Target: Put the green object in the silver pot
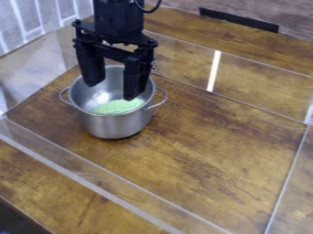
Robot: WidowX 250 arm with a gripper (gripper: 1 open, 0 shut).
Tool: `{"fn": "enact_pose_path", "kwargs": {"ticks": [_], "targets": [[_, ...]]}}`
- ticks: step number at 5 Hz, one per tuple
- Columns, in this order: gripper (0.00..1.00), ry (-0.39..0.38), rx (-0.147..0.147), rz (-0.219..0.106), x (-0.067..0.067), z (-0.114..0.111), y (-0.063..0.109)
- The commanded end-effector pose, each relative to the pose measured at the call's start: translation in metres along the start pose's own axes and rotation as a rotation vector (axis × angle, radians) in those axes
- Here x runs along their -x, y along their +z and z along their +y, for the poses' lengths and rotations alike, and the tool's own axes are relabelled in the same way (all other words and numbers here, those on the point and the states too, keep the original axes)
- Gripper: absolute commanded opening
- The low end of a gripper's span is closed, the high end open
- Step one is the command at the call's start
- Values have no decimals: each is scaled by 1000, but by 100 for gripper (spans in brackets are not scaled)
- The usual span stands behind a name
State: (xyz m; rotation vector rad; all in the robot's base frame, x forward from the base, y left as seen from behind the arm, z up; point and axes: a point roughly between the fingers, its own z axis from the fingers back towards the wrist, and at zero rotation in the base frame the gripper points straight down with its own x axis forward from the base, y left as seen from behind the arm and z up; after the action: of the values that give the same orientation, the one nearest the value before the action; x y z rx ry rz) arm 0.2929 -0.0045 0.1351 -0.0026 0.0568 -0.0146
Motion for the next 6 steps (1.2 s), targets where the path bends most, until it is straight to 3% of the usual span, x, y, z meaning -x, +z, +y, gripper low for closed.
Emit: {"fn": "enact_pose_path", "kwargs": {"ticks": [1, 3, 4, 6], "targets": [[100, 1, 2, 25, -7, -8, -15], [100, -105, 5, -37, -39, -26, 6], [100, -168, -12, -84, -55, -35, 19], [100, -92, -45, -140, -88, -18, 24]]}}
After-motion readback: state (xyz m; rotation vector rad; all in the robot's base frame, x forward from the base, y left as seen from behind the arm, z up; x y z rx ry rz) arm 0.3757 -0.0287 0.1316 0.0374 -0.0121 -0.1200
